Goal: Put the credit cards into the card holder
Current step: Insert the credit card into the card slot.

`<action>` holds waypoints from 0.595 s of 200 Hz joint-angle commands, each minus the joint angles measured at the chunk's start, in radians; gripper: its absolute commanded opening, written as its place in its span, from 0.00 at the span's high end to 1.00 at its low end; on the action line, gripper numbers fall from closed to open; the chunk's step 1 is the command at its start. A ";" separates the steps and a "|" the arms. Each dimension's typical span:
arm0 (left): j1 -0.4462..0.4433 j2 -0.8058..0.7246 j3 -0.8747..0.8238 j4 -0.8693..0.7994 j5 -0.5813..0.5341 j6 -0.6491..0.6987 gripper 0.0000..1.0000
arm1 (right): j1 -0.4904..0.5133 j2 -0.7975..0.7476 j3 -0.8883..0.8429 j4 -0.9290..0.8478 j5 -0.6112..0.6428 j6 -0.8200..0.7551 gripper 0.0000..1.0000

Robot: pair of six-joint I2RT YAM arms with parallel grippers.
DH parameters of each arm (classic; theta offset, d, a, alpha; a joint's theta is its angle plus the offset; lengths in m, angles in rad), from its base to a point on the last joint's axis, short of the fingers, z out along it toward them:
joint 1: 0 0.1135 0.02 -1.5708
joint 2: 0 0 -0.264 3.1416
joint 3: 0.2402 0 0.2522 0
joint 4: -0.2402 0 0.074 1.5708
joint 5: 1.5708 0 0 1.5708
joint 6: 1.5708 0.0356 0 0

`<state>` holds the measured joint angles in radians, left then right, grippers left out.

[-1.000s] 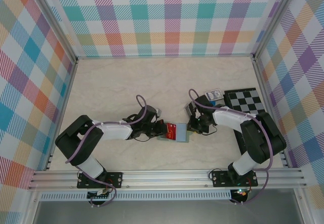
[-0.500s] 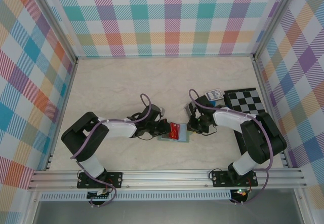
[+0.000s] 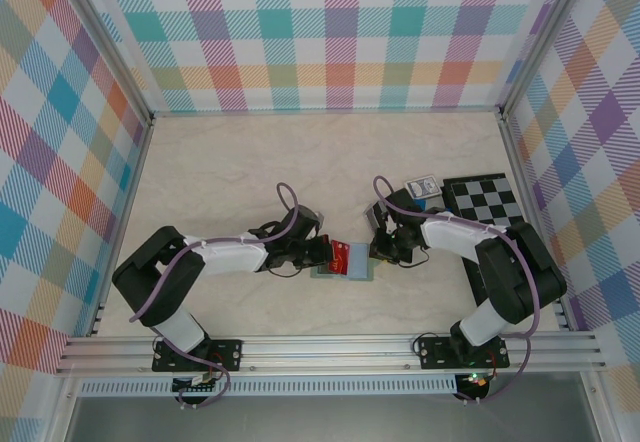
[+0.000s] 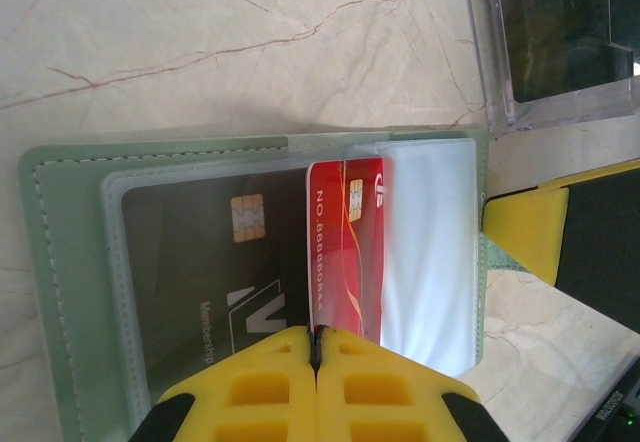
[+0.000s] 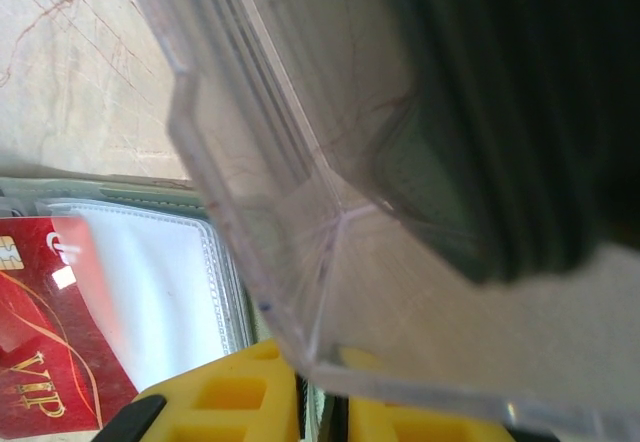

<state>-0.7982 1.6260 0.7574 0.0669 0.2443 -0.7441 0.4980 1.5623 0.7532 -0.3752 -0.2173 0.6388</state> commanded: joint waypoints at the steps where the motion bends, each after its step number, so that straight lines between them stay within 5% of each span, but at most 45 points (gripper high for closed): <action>1: -0.008 0.029 0.035 -0.103 -0.040 0.048 0.98 | 0.005 0.007 -0.027 -0.018 -0.037 0.018 0.83; 49: -0.021 0.014 0.064 -0.194 -0.113 0.116 0.98 | 0.007 0.012 -0.023 -0.014 -0.048 0.018 0.83; 119: -0.105 0.084 0.093 -0.129 -0.066 0.101 0.97 | 0.010 0.010 -0.027 0.001 -0.055 0.027 0.84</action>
<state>-0.8513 1.6516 0.8356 -0.0246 0.1745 -0.6491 0.4984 1.5623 0.7498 -0.3626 -0.2283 0.6460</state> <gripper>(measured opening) 0.038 0.164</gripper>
